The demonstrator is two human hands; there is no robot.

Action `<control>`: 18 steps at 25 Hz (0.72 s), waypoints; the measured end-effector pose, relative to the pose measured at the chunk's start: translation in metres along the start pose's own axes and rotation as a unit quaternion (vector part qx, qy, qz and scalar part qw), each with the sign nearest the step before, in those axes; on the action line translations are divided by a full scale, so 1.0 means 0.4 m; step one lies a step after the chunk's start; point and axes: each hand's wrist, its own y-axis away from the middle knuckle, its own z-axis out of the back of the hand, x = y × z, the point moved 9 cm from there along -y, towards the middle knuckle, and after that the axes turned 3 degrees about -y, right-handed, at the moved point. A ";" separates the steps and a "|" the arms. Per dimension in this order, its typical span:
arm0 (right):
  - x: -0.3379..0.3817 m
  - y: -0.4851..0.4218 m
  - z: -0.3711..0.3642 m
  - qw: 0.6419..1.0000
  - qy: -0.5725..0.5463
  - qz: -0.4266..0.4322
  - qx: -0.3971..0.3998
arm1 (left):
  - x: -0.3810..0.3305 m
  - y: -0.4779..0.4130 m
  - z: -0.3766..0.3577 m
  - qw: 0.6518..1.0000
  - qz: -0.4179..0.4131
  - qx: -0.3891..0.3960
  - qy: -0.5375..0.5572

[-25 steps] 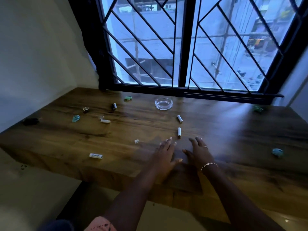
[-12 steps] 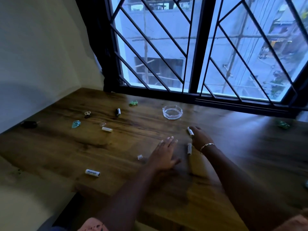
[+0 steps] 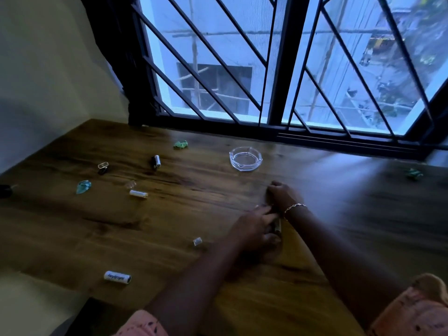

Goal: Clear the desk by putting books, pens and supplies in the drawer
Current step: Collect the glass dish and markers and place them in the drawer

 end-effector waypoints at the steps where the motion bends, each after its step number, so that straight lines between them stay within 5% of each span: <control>1: -0.001 0.003 0.009 1.000 0.000 -0.004 -0.008 | 0.002 -0.005 -0.008 1.000 -0.006 0.008 0.010; 9: -0.038 -0.010 0.052 0.987 -0.045 -0.109 -0.109 | 0.037 -0.035 0.000 0.997 -0.046 -0.016 0.057; 12: -0.039 -0.033 0.108 0.955 -0.168 -0.159 -0.187 | 0.128 -0.044 0.118 0.985 0.006 -0.143 0.095; 14: -0.007 -0.087 0.157 0.941 -0.213 -0.140 -0.222 | 0.210 -0.072 0.211 0.973 0.057 -0.215 0.060; 18: 0.086 -0.210 0.197 0.962 -0.179 -0.072 -0.194 | 0.306 -0.173 0.306 0.968 0.111 -0.227 0.004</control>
